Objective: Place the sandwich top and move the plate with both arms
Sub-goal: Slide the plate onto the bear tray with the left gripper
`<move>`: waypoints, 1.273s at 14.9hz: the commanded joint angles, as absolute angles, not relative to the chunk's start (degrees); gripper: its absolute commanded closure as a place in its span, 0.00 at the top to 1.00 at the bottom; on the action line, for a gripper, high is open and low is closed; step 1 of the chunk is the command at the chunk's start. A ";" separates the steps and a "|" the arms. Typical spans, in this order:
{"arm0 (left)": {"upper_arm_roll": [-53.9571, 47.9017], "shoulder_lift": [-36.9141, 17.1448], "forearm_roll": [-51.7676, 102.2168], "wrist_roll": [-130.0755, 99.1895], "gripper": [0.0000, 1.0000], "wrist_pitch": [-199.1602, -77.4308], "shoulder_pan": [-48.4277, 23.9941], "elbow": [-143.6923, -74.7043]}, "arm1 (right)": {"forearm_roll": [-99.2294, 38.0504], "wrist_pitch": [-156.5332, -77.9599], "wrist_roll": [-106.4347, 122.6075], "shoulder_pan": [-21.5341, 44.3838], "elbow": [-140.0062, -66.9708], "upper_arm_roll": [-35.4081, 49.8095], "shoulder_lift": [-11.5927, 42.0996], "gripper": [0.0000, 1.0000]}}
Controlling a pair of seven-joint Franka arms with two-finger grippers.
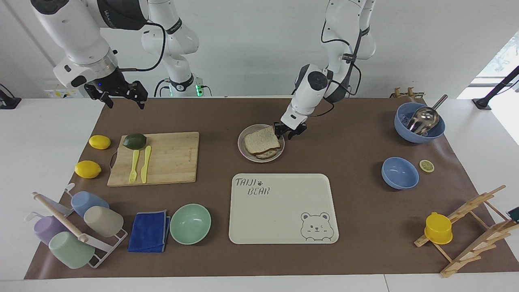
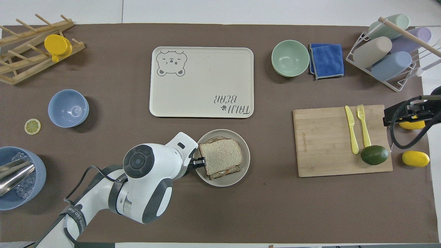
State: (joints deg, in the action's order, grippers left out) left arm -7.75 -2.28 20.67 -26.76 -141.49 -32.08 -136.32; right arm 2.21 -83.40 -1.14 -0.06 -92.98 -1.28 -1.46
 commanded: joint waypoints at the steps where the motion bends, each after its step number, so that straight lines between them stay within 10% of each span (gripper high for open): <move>1: -7.12 -1.93 21.80 -27.07 0.42 -143.17 -33.84 -137.64 | 0.53 -83.76 -0.62 -1.05 -93.52 -0.88 -1.76 1.00; 8: -7.12 -2.46 21.80 -26.81 0.00 -143.26 -33.84 -137.72 | 0.53 -84.81 0.26 -2.55 -93.16 -1.49 -1.58 1.00; 15: -7.03 -2.20 21.80 -26.28 0.00 -139.77 -31.13 -135.19 | 0.53 -85.25 0.35 -2.37 -93.16 -1.49 -1.58 1.00; 19: -6.94 -3.51 22.49 -21.99 0.00 -125.19 -23.75 -121.94 | -1.75 -85.60 0.44 -2.20 -92.90 -1.41 -1.50 1.00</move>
